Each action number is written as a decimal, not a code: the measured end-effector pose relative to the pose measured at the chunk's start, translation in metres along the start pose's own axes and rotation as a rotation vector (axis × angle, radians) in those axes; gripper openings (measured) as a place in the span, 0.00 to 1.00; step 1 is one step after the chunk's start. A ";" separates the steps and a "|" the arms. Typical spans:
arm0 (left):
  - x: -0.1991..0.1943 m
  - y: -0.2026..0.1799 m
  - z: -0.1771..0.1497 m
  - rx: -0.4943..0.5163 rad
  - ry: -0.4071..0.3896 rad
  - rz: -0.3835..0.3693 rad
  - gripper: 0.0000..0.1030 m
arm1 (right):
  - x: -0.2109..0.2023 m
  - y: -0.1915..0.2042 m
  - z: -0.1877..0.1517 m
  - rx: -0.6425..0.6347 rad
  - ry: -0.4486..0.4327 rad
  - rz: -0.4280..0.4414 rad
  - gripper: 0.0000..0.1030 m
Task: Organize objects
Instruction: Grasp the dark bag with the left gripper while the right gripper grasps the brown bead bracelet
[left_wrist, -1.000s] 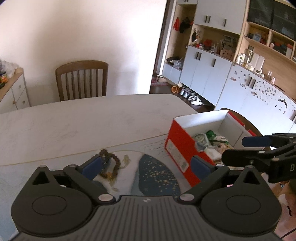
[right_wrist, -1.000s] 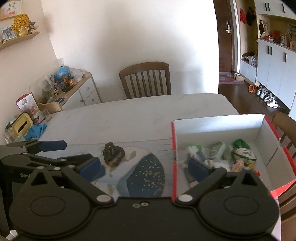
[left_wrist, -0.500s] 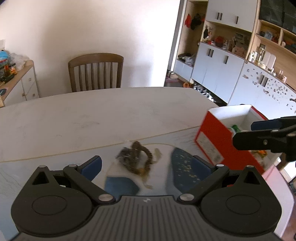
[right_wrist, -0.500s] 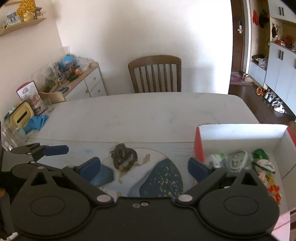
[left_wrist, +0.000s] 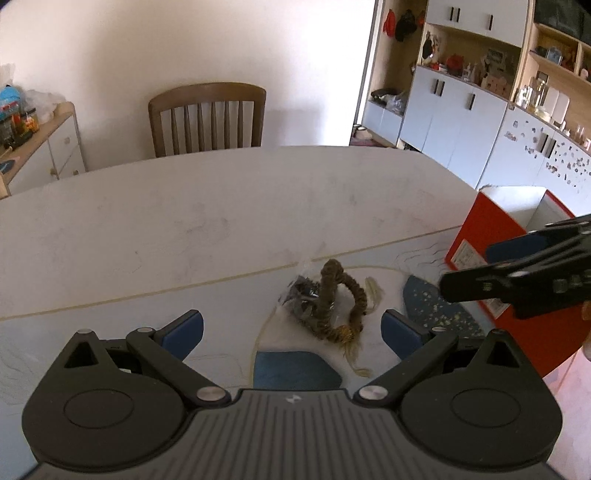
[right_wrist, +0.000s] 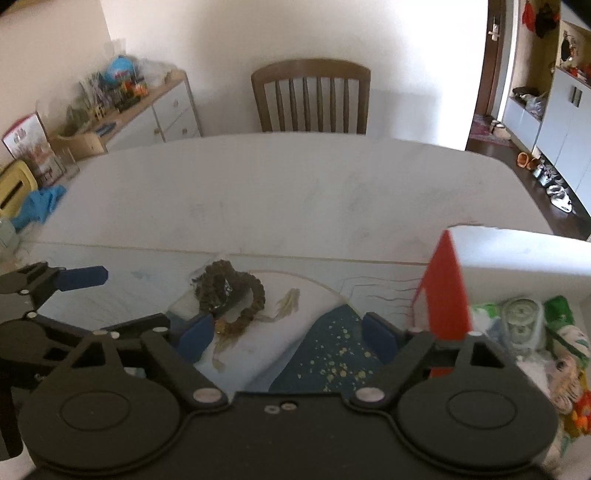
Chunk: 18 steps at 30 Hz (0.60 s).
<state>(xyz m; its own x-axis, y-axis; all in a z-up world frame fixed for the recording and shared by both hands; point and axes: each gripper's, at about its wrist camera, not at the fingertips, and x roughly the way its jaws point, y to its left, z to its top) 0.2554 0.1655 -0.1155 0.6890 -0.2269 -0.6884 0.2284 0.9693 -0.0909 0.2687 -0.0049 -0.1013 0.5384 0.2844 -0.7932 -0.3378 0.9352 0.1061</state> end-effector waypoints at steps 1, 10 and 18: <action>0.003 0.001 -0.001 0.002 0.003 -0.001 1.00 | 0.008 0.000 0.001 -0.003 0.012 -0.002 0.78; 0.028 0.010 -0.005 0.009 0.025 0.000 1.00 | 0.055 0.010 0.011 -0.057 0.080 -0.005 0.64; 0.044 0.012 -0.008 0.027 0.025 -0.022 1.00 | 0.081 0.019 0.015 -0.096 0.118 -0.001 0.51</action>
<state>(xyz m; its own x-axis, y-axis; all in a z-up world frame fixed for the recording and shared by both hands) 0.2828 0.1684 -0.1523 0.6663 -0.2457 -0.7041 0.2622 0.9610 -0.0873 0.3175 0.0391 -0.1548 0.4461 0.2513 -0.8590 -0.4125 0.9095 0.0518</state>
